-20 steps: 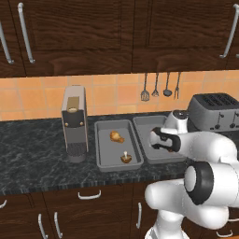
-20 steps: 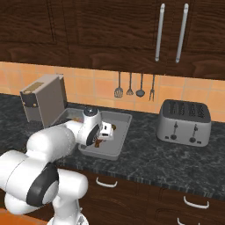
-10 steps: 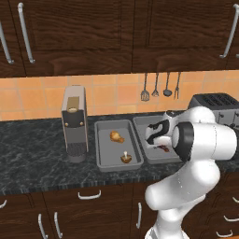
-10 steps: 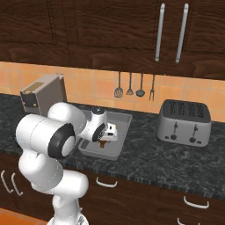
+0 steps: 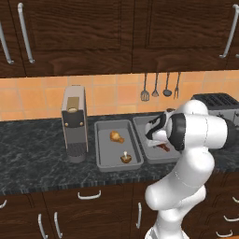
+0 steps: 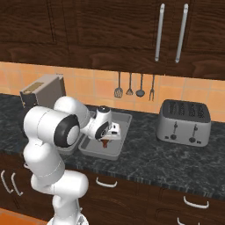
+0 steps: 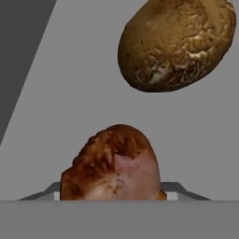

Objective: Place one mushroom and one chicken drumstick in each tupperware on the nearby counter, to pack two identical lunches.

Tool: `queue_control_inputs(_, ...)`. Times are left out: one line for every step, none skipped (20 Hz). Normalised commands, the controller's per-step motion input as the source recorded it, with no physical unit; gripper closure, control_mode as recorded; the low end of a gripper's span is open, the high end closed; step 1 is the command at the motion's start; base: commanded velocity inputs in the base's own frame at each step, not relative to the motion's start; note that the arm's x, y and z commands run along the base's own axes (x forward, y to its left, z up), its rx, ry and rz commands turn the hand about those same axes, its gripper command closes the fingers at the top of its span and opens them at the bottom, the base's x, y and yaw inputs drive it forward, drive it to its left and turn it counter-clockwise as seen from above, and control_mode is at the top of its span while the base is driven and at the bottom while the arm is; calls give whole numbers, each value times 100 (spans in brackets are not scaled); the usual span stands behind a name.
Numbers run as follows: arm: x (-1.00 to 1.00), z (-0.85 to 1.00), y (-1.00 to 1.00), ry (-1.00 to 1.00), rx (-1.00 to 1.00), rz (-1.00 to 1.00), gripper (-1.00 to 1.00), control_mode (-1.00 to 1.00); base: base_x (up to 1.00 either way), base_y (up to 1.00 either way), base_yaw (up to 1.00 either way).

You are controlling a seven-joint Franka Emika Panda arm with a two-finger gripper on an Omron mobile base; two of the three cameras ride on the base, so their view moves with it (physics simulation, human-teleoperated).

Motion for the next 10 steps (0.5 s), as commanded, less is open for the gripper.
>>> queue_control_inputs(-3,0,0,-5,0,0,-100,-100,0,0,0)
queue_control_inputs(-11,0,0,-7,0,0,-100,-100,0,0,0)
queue_control_inputs(-17,4,0,-8,0,0,-100,-100,0,0,0)
queue_control_inputs(-26,20,12,-7,0,0,-100,-100,0,0,0)
queue_control_inputs(-26,25,4,-3,0,0,-100,-100,0,0,0)
queue_control_inputs(-36,28,0,-4,0,0,-100,-100,0,0,0)
queue_control_inputs(-32,19,0,-3,0,0,-100,-100,0,0,0)
queue_control_inputs(-39,24,0,-4,0,-1,-100,-100,0,0,0)
queue_control_inputs(-35,27,0,-3,0,0,-100,-100,0,0,0)
queue_control_inputs(-49,42,0,-7,0,0,-100,-100,0,0,0)
